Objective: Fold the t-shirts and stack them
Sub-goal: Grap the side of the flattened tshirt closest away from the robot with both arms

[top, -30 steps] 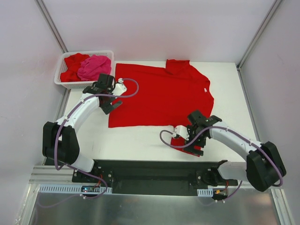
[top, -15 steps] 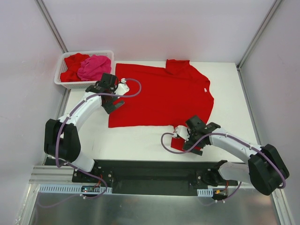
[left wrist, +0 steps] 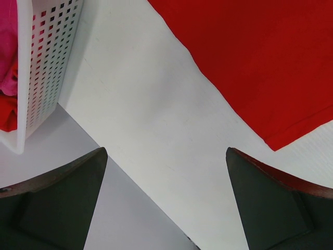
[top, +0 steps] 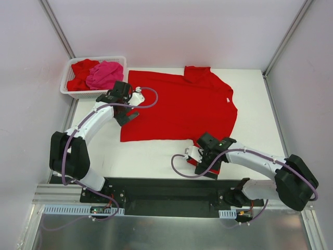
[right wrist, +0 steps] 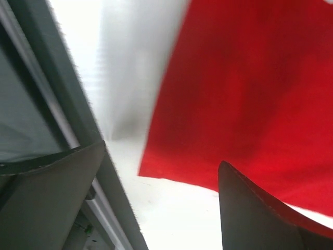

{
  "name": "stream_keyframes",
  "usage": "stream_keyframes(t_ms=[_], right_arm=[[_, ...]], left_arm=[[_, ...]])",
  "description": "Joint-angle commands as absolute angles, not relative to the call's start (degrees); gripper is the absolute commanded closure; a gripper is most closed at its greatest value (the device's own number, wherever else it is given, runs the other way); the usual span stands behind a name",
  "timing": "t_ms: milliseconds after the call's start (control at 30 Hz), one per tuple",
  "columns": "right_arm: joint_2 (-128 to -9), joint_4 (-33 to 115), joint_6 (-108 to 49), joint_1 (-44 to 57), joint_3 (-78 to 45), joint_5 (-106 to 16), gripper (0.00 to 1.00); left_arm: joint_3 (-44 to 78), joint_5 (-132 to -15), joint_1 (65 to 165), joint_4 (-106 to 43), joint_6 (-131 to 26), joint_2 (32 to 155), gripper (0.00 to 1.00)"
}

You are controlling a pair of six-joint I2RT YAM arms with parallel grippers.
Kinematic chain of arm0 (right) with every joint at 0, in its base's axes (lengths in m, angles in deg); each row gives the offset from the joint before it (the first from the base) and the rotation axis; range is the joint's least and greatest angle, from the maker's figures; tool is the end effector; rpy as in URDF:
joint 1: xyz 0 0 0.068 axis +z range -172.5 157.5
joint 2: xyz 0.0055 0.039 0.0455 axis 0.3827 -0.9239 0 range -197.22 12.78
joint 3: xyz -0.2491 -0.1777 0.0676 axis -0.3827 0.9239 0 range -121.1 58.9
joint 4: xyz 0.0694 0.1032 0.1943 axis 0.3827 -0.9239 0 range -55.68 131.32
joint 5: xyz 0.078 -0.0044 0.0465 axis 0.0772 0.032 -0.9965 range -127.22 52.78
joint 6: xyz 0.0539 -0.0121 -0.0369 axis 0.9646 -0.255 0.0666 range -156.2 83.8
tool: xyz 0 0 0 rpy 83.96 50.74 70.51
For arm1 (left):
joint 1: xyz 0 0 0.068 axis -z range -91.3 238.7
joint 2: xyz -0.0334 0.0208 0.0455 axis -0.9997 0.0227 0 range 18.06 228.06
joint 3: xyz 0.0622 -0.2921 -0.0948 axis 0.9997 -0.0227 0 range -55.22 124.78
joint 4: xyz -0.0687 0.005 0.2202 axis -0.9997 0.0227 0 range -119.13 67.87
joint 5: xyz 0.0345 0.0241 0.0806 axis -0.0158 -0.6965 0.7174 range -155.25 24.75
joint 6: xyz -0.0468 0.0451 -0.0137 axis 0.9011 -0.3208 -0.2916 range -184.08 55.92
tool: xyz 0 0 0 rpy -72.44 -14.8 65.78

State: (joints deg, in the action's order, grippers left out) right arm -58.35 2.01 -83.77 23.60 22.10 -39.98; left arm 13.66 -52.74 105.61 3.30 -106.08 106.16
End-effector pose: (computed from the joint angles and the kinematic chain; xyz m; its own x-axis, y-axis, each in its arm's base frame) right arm 0.1129 0.1210 0.2113 0.0893 -0.9704 -0.2242 -0.9830 -0.0496 -0.1766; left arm 0.2975 -0.0786 0.3076 -0.4536 0.8207 -0.3474 0.6175 0.5706 0.5415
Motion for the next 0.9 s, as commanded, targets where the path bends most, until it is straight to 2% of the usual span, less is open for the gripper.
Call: stream_keyframes(t_ms=[0, 567, 867], right_arm=[[-60.4, -0.6, -82.0, 25.8, 19.8, -44.3, 0.04], [-62.9, -0.7, -81.7, 26.1, 20.6, -37.8, 0.04], [-62.8, -4.5, -82.5, 26.0, 18.7, -38.4, 0.03]], left_arm=[[15.8, -52.0, 106.1, 4.0, -107.2, 106.2, 0.01], [16.8, -52.0, 106.3, 3.8, -107.4, 107.3, 0.01], [17.3, -51.9, 106.5, 3.8, -107.4, 107.8, 0.01]])
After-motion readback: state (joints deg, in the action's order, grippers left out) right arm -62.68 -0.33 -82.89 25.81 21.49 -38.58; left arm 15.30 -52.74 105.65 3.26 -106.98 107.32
